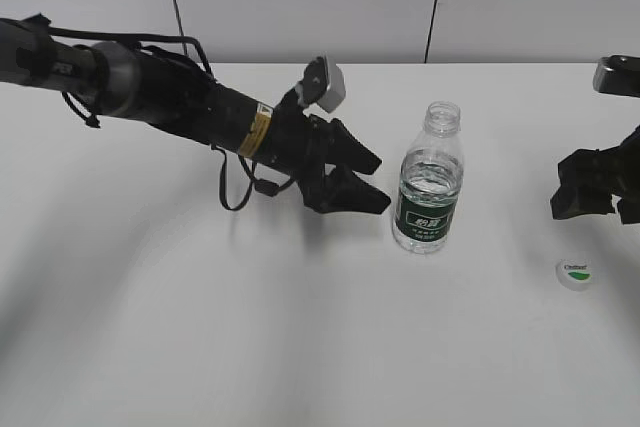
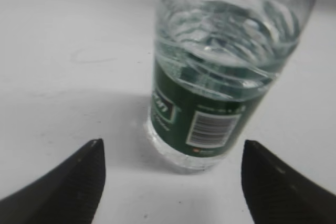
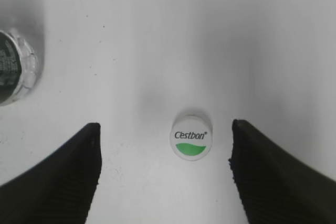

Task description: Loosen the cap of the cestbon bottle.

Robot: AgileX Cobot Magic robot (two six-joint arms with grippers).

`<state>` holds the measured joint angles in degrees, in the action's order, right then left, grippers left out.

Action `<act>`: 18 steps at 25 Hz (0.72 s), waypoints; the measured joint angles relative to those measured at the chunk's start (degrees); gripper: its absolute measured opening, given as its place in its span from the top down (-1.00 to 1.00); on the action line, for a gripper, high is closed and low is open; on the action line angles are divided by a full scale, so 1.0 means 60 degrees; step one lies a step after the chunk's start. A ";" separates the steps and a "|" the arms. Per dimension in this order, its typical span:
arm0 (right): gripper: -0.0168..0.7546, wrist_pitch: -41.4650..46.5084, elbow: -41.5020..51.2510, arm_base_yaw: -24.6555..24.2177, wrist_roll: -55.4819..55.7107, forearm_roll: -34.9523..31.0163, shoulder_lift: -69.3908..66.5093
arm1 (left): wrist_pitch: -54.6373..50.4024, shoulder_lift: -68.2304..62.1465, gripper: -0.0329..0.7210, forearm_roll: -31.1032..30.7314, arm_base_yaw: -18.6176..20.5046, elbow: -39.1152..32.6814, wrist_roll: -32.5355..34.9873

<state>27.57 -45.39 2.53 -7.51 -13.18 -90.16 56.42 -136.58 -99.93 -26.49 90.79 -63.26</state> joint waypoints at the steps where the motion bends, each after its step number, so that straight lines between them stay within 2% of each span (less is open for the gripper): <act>1: -0.54 0.0054 0.0000 0.0000 0.0000 -0.0009 0.0101 | -0.0077 0.0120 -0.72 -0.0017 0.0077 0.0000 -0.0239; 7: -0.54 0.0699 0.0000 0.0000 0.0010 -0.0135 0.1132 | -0.0208 0.0992 -0.72 -0.0051 0.0568 0.0000 -0.1070; 18: -0.54 0.2428 0.0000 0.0000 0.0010 -0.0429 0.3562 | -0.1414 0.2171 -0.68 -0.0065 0.0868 -0.0003 -0.1979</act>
<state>42.14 -45.39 2.53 -7.45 -15.75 -68.78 47.94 -123.55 -100.32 -21.28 90.77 -75.14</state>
